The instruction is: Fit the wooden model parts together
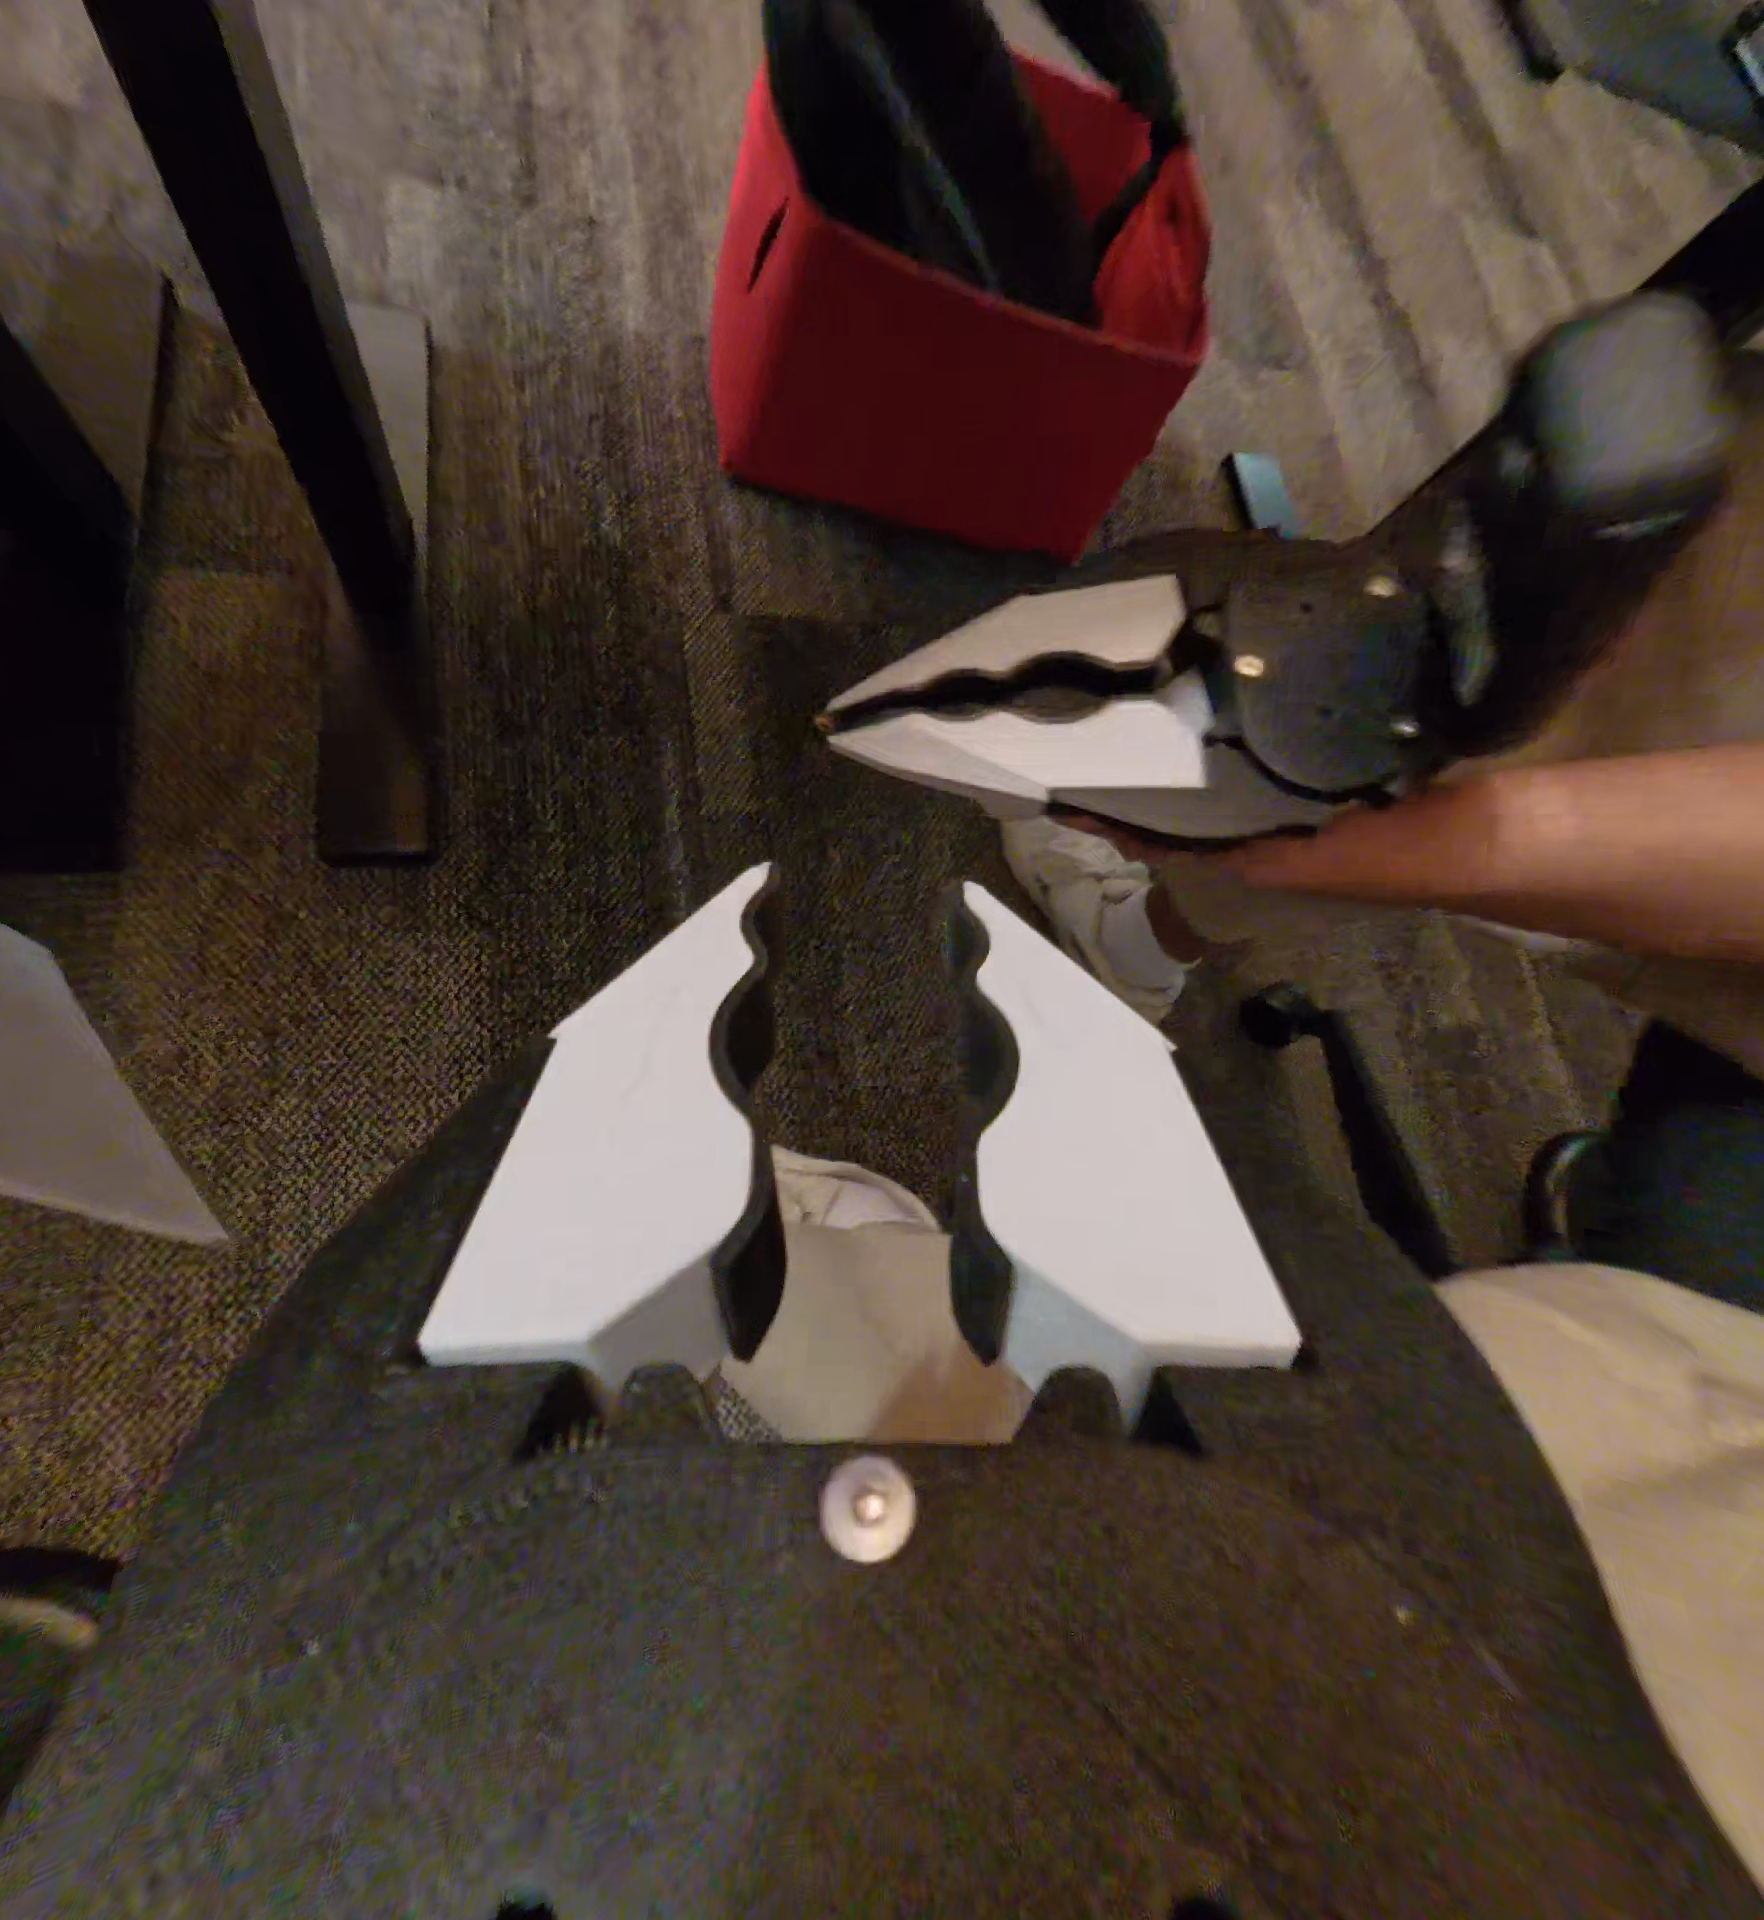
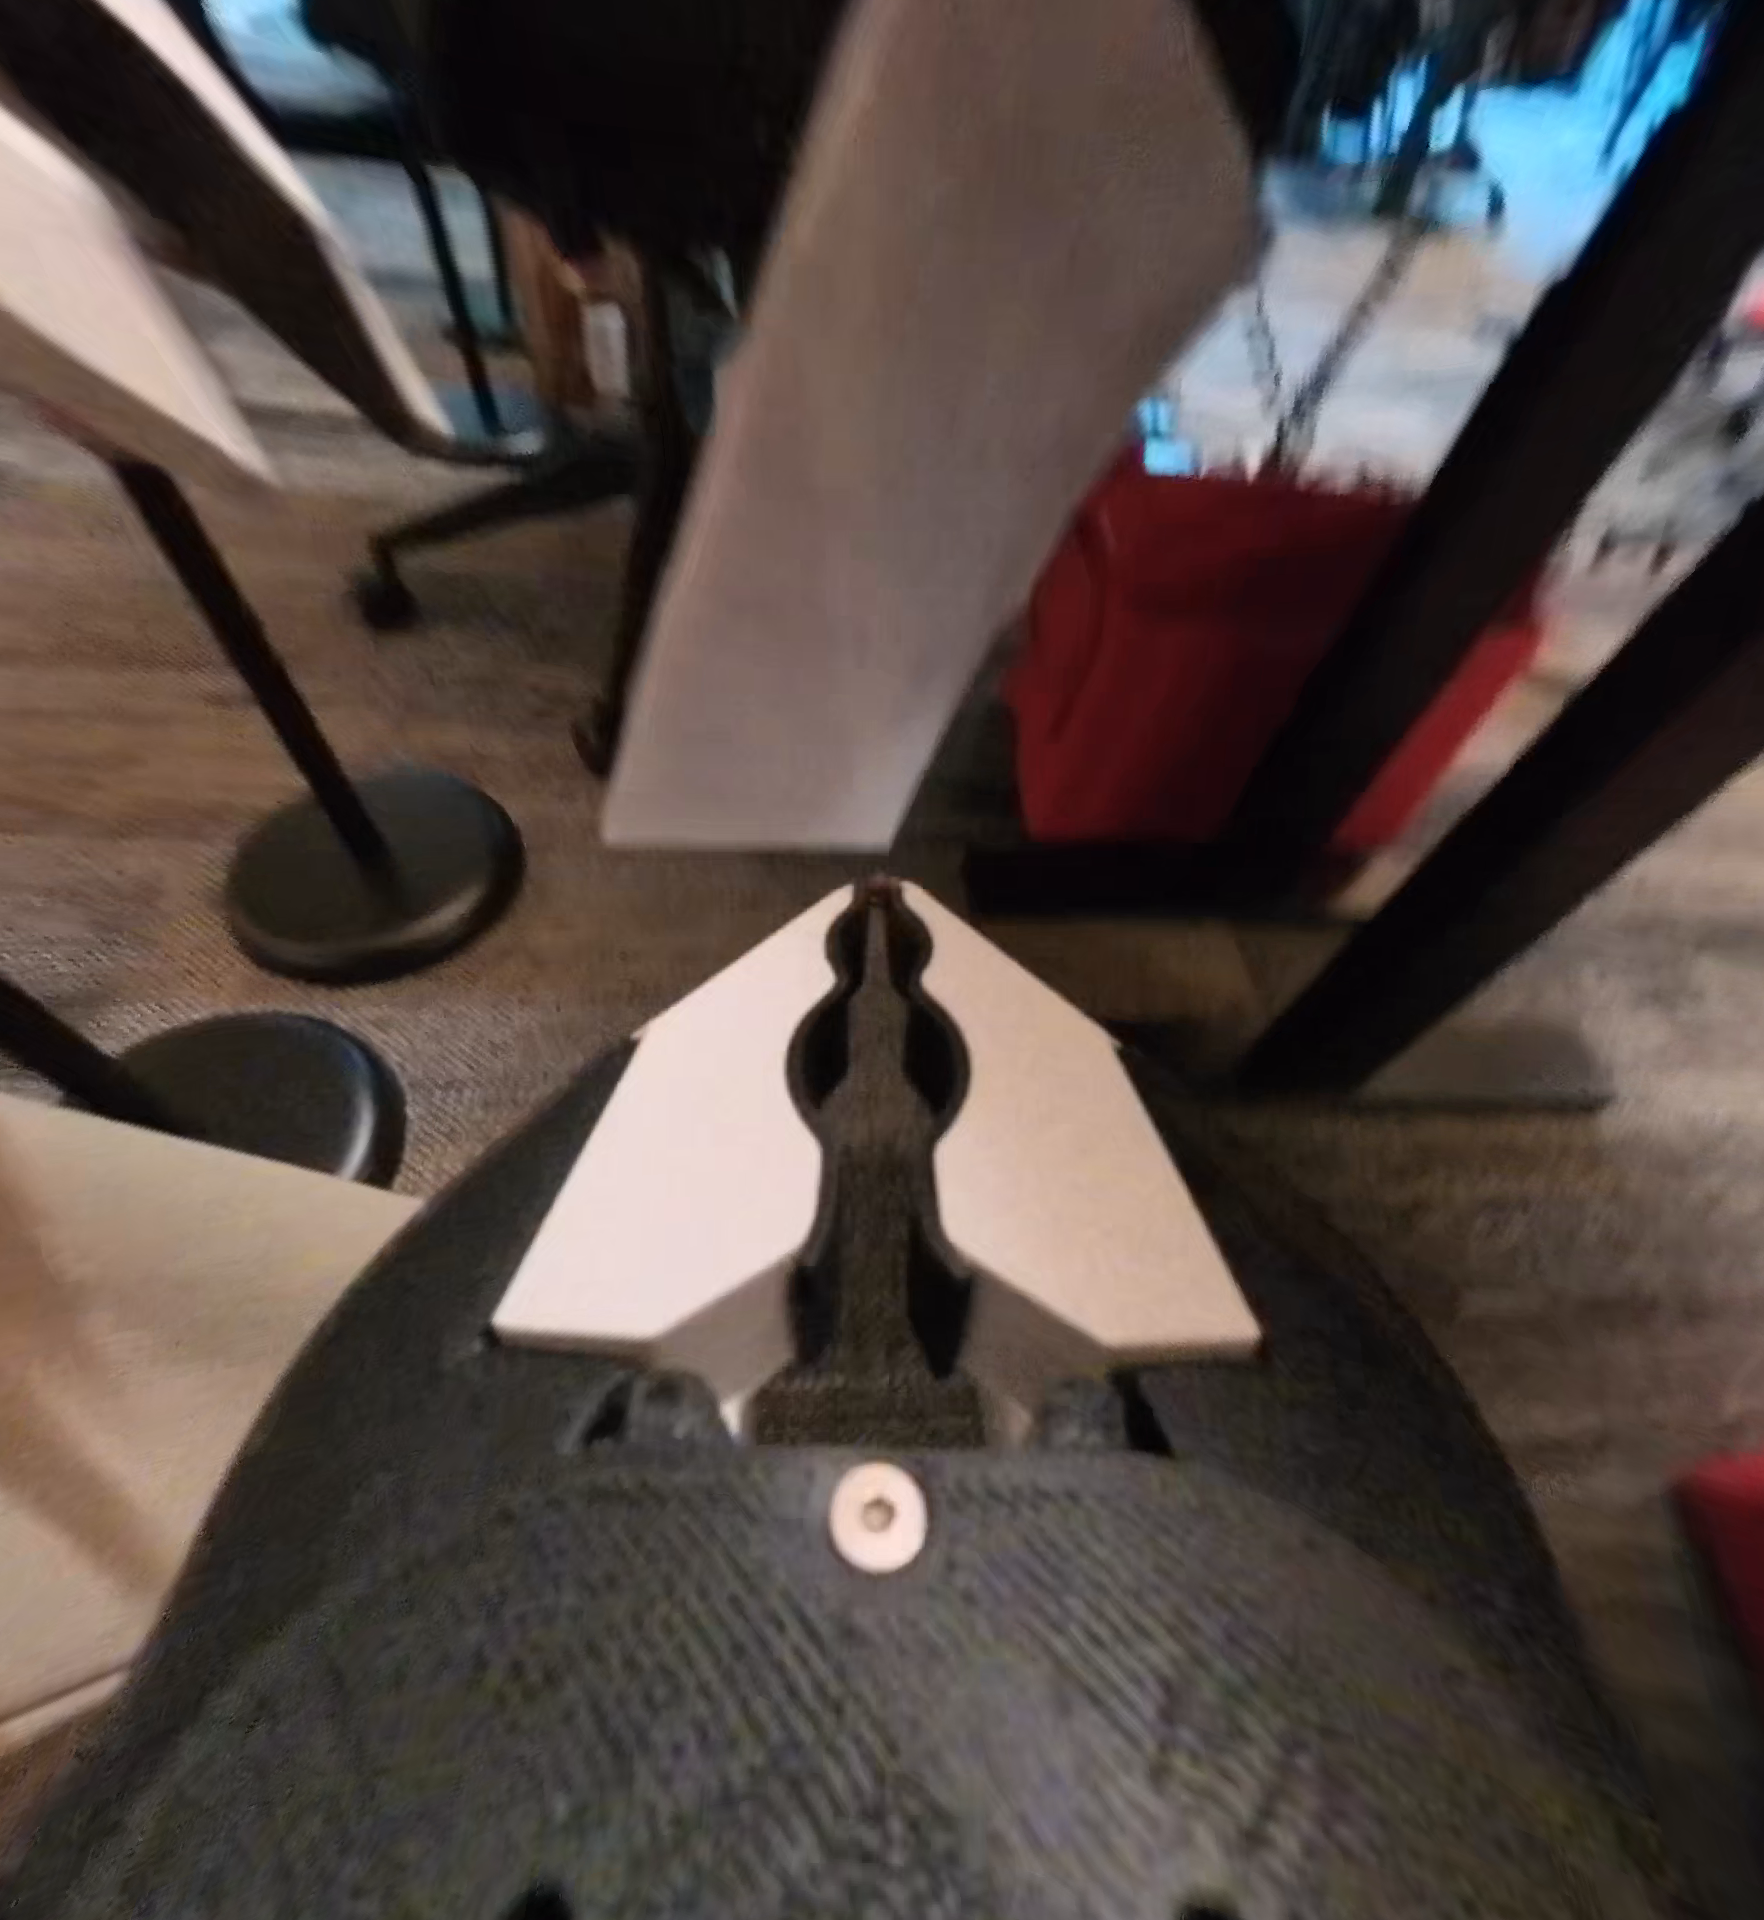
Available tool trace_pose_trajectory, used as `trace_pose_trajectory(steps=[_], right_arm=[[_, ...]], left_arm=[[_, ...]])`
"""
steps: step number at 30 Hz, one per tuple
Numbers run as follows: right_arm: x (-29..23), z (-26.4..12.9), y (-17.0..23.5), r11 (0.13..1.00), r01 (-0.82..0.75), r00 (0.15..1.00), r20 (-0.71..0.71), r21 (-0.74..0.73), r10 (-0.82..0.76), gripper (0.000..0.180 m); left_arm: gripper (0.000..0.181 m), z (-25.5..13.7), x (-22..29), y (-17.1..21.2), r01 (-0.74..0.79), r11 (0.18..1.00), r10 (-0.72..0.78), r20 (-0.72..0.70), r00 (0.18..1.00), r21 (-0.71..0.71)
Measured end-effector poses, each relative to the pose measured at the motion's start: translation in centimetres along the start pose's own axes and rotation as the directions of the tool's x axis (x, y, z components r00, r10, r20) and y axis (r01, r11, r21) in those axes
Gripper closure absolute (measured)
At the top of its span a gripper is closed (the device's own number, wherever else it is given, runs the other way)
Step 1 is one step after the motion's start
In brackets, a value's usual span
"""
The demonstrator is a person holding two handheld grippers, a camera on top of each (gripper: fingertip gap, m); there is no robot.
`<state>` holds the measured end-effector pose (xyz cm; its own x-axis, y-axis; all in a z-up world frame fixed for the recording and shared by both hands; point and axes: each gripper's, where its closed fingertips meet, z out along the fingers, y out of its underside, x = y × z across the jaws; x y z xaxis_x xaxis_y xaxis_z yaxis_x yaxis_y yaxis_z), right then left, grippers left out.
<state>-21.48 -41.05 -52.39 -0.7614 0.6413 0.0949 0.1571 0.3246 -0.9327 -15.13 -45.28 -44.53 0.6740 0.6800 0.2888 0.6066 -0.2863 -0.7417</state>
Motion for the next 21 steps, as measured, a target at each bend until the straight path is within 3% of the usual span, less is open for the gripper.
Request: trace_pose_trajectory(steps=[7,10,15,17,19,21], right_arm=[[-4.1,-16.7,-19.6,0.907,0.283,0.953,0.010,0.311,-0.301,0.178],[-4.2,-22.8,-24.7,0.898,0.199,0.968,0.066,0.392,-0.243,0.179],[-2.8,-30.9,-29.1,0.887,-0.065,0.993,0.117,0.457,0.013,0.179],[-1.9,-34.4,-28.9,0.889,-0.071,0.996,0.086,0.452,0.036,0.179],[-0.6,-38.2,-27.7,0.898,-0.070,0.997,0.047,0.434,0.055,0.179],[0.9,-41.9,-25.7,0.901,-0.134,0.991,0.039,0.414,0.129,0.178]], left_arm=[[0.151,-11.3,14.0,-9.3,-0.002,0.974,-0.005,0.031,0.999,0.227],[0.151,-14.2,19.8,-13.1,0.022,0.938,-0.041,0.047,0.998,0.345],[0.149,-15.6,28.2,-16.1,0.047,0.833,-0.086,0.044,0.995,0.551],[0.153,-14.8,30.2,-16.1,0.067,0.770,-0.126,0.048,0.991,0.635],[0.160,-12.2,32.1,-15.5,0.061,0.779,-0.106,0.035,0.994,0.625],[0.158,-8.5,34.0,-14.8,0.061,0.842,-0.061,-0.018,0.998,0.536]])
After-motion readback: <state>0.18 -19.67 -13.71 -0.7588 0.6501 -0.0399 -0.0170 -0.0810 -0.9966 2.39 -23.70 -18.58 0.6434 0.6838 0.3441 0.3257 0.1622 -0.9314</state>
